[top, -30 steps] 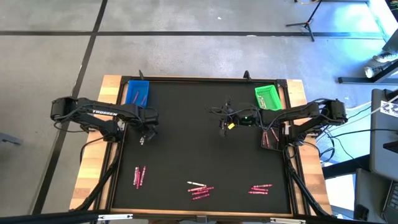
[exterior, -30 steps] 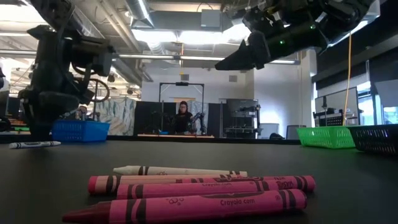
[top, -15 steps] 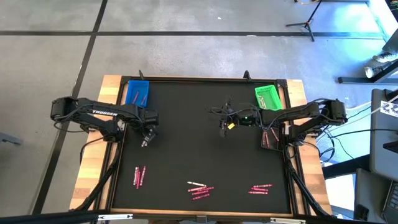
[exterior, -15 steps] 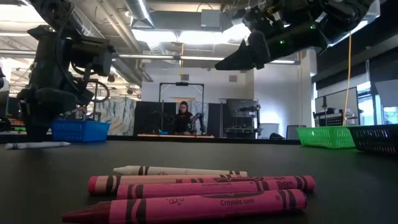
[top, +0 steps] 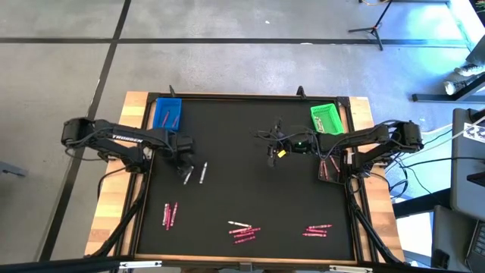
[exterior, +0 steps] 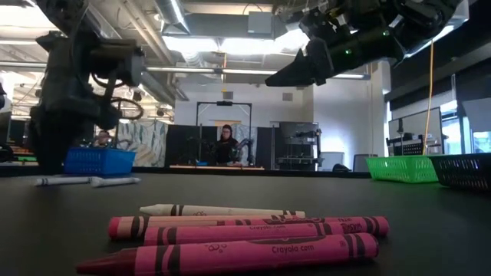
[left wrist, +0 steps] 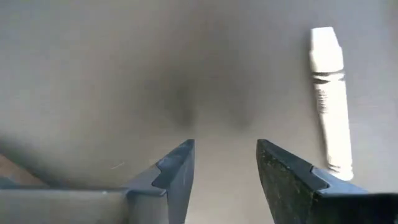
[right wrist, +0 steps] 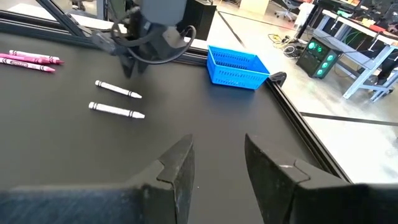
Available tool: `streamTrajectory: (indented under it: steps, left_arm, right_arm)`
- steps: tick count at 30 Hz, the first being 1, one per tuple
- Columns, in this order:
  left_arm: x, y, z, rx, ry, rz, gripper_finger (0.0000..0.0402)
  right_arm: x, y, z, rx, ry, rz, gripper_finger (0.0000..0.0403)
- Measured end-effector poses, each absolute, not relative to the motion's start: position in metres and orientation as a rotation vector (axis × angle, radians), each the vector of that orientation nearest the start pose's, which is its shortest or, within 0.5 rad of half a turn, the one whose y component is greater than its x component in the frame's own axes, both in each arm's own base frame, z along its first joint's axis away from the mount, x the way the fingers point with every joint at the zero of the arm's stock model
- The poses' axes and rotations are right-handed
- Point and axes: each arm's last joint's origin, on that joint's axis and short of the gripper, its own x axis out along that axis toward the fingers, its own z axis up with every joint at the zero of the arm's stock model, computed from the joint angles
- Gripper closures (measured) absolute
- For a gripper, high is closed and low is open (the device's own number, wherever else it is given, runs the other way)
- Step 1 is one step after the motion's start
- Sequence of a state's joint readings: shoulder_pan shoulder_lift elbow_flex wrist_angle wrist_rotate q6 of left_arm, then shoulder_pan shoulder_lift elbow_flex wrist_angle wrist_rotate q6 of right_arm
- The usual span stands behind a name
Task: Sort crayons
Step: Put the white crayon into the green bin
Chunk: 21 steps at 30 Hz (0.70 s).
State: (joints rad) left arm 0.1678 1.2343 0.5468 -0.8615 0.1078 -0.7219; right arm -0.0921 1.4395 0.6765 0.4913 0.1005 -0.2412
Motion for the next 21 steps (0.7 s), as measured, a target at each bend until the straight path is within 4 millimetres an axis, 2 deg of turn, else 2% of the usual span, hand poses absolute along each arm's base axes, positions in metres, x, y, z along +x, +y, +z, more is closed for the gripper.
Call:
streamTrajectory:
  steps: [8,18,21]
  left_arm:
    - [0.189,0.004,0.151,-0.78,1.253,0.402,0.0238]
    - [0.203,-0.007,0.133,-0.731,1.277,0.441,0.0238]
    - [0.208,-0.008,0.134,-0.716,1.271,0.441,0.0238]
  right_arm:
    - [0.295,-0.03,0.213,-0.24,0.296,-0.158,0.0265]
    - [0.295,-0.03,0.213,-0.24,0.297,-0.157,0.0265]
    - [0.295,-0.03,0.213,-0.24,0.297,-0.158,0.0265]
